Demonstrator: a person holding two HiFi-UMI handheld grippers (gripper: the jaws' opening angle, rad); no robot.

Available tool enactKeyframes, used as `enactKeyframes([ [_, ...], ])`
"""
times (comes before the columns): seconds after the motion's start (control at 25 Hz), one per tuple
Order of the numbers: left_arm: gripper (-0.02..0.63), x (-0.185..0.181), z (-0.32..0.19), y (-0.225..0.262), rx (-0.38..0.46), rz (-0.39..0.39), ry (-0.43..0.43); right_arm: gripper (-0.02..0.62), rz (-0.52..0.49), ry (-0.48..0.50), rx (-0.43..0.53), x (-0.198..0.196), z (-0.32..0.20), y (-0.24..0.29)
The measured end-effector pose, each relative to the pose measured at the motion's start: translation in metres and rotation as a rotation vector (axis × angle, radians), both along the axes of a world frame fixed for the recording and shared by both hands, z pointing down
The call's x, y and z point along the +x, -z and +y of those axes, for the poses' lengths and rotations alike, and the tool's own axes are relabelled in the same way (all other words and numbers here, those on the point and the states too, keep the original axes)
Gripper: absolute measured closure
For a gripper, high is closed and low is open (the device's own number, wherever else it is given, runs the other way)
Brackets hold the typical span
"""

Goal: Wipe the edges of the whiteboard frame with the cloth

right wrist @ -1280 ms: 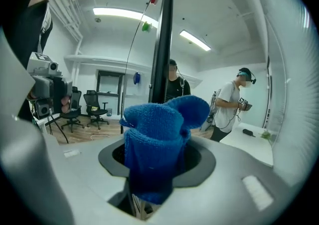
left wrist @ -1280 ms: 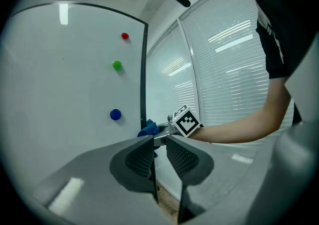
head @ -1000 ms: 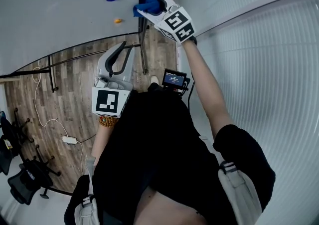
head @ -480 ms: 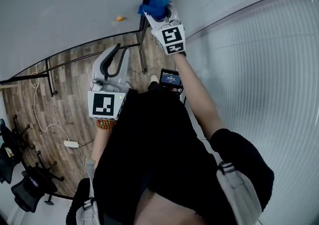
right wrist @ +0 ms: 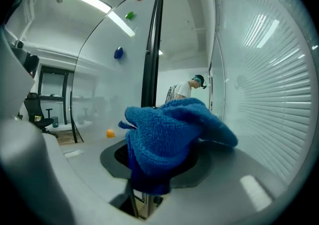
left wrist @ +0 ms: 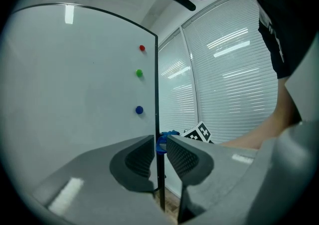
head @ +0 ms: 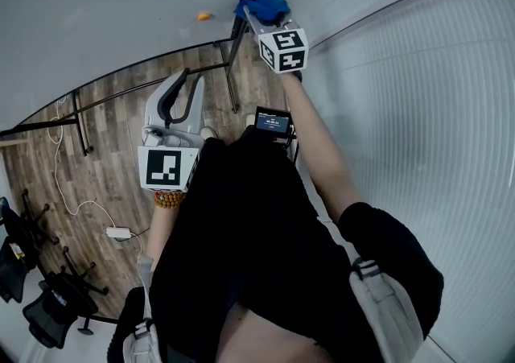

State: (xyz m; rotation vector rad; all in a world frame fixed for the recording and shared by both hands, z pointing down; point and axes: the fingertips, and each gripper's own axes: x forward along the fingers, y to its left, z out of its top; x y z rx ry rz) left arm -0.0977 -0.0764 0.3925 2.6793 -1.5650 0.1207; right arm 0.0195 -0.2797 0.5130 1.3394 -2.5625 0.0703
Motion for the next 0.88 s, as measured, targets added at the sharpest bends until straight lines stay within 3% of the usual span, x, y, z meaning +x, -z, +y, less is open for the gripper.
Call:
enactKeyframes([
  [0.28, 0.439, -0.004, 0.014, -0.009, 0.0, 0.003, -0.007, 0.43, 0.086, 0.004, -0.162, 0.008, 0.006, -0.003],
  [0.48, 0.439, 0.001, 0.019, -0.013, -0.01, 0.007, -0.025, 0.431, 0.096, -0.012, -0.214, 0.013, 0.009, -0.001],
  [0.68, 0.439, 0.0, 0.021, -0.009, 0.031, 0.017, -0.03, 0.44, 0.141, -0.051, -0.272, 0.018, 0.013, -0.002],
  [0.88, 0.439, -0.007, 0.026, -0.015, 0.007, 0.002, -0.013, 0.445, 0.163, -0.111, -0.317, 0.024, 0.023, -0.003],
])
